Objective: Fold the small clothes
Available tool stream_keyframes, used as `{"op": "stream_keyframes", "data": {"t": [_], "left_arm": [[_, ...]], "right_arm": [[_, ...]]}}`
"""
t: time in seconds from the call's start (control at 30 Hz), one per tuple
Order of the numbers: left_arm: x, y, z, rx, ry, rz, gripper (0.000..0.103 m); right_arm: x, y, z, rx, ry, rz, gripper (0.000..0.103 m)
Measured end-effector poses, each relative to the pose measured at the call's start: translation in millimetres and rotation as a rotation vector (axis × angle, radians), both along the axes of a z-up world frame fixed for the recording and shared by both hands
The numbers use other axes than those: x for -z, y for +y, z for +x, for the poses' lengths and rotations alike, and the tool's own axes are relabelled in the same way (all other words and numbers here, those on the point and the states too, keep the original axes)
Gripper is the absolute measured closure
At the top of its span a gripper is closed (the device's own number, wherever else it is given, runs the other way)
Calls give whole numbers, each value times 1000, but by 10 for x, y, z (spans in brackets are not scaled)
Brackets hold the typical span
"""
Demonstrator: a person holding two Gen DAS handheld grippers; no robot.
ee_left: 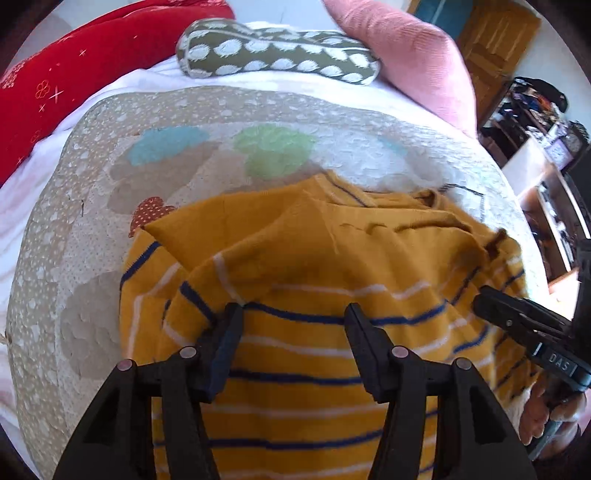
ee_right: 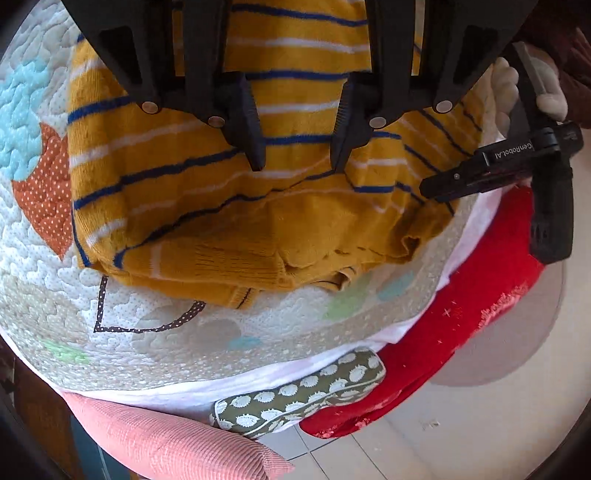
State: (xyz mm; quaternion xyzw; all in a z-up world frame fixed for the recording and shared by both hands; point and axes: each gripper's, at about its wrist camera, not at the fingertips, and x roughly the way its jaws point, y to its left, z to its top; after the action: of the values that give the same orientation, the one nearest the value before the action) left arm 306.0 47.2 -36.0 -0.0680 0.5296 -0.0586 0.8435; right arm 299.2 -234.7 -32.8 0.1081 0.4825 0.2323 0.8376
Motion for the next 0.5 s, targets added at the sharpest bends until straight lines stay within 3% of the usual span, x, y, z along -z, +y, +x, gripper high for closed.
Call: {"op": "stream_keyframes", "data": {"t": [0.07, 0.13, 0.33, 0.4, 0.5], "left_arm": [[53, 178, 150, -77, 14, -32, 52], [84, 412, 257, -177, 20, -107, 52], [121, 993, 297, -338, 27, -389, 53], [43, 1068, 213, -341, 10, -385, 53], [-112, 1146, 23, -311, -22, -317, 52]], "right_arm": [[9, 17, 192, 43, -44, -85, 64], [-11, -101, 410, 115, -67, -100, 64], [69, -714, 912, 409, 45, 46, 62], [64, -938, 897, 496, 50, 63, 56], [5, -1205, 725, 505, 52, 126, 55]]}}
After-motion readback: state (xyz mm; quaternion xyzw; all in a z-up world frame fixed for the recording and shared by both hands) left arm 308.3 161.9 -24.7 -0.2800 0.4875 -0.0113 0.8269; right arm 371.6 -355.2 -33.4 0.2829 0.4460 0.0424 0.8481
